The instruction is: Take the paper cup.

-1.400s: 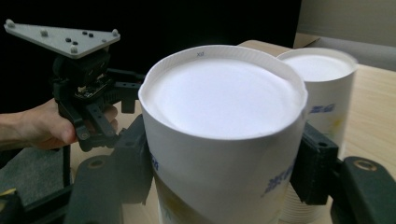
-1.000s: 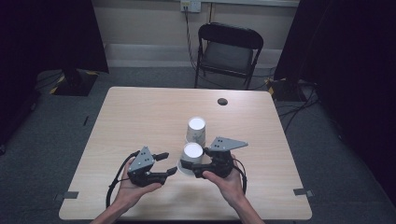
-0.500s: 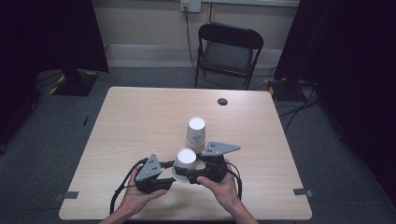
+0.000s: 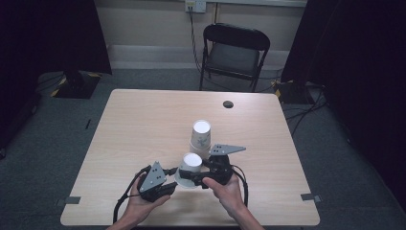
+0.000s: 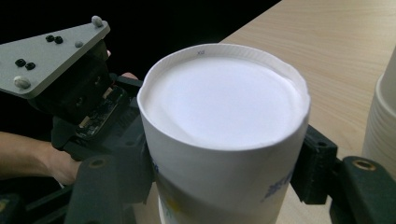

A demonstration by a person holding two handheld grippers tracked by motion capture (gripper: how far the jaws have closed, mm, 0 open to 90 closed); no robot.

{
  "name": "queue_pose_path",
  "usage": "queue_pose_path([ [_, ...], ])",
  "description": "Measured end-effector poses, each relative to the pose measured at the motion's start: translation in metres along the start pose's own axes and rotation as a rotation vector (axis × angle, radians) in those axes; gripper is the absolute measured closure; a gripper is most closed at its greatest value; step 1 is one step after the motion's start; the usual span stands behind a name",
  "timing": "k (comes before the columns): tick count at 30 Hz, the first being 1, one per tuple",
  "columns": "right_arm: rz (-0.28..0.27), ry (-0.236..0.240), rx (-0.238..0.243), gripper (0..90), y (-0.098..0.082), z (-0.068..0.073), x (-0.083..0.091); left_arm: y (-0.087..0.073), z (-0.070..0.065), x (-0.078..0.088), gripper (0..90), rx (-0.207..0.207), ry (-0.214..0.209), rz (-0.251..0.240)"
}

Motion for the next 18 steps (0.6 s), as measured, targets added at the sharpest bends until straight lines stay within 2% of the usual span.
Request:
queue_pose_path([
  [8,0.003,0.041,-0.098,35.2,-0.0038,-0.0048,-0.0004,0.001,0.0009,0.0003,63.9,-0.003,0.012,-0.015],
  [10,0.004,0.039,-0.101,34.8,-0.0042,-0.0052,-0.0012,0.0004,-0.0003,0.0004,67.7,-0.008,0.006,-0.012],
  [14,0.003,0.032,-0.092,32.9,-0.0043,-0.0052,-0.001,0.0005,-0.0015,0.0005,68.7,-0.008,-0.001,-0.015],
  [18,-0.009,0.009,-0.049,30.8,-0.0029,-0.0049,-0.0013,-0.0003,-0.0011,-0.0001,68.7,-0.004,-0.009,-0.012],
])
Point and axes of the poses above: each handheld gripper's, and its own axes: x roughly backward along the jaws, y roughly out of its top, z roughly to its left, the point moved 10 cm from there along -x, roughly forward along the jaws, and after that the axes turned 6 degrees about x, right-handed, at the moved point
